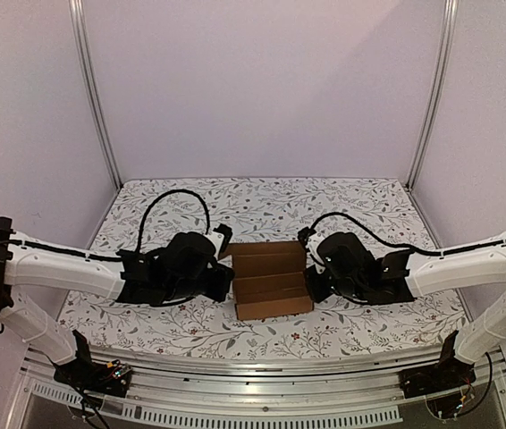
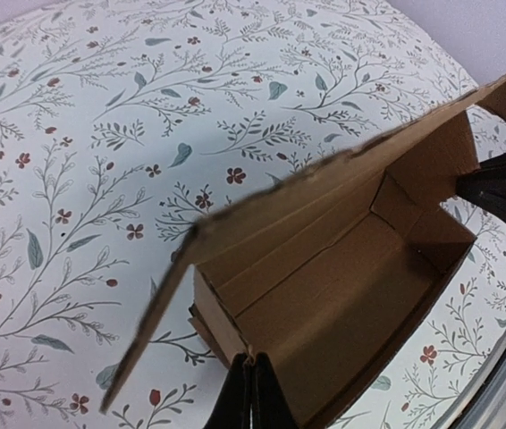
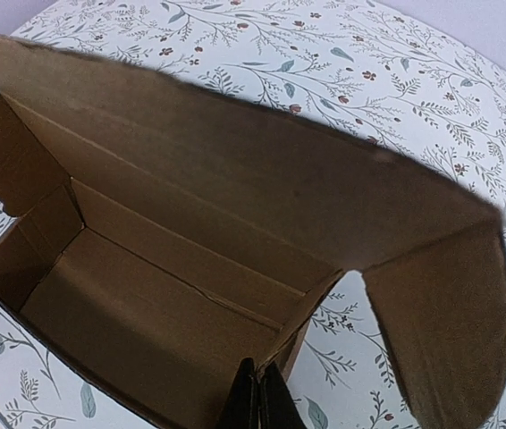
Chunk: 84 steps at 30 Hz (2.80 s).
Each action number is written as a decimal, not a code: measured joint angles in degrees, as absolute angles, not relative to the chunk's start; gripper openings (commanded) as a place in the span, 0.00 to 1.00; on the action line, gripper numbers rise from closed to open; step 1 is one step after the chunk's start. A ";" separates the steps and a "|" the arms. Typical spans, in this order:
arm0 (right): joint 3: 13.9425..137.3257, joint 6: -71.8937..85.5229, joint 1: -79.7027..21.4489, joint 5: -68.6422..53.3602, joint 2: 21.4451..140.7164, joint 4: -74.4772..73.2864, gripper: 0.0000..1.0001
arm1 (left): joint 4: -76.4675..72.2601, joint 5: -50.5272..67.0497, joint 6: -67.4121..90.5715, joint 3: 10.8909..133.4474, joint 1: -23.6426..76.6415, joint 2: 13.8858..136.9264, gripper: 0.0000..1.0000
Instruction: Fold the paper box
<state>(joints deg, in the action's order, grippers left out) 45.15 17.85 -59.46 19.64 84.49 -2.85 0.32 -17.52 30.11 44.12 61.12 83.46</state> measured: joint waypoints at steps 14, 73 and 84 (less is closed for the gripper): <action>42.89 19.29 -62.85 23.83 84.47 -2.28 0.00 | 1.61 -16.75 34.39 46.04 61.82 86.83 0.00; 53.19 16.16 -64.38 19.25 67.37 -19.14 0.35 | -4.29 -45.56 32.73 46.19 79.77 95.20 0.00; 53.74 17.91 -63.46 18.13 76.20 -16.97 0.21 | -25.36 -45.47 26.94 38.85 79.77 100.71 0.00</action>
<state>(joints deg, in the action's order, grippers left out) 53.74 17.91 -63.46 18.13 76.20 -16.97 -25.36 -45.47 26.94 38.85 79.77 100.71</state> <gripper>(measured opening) 0.245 0.004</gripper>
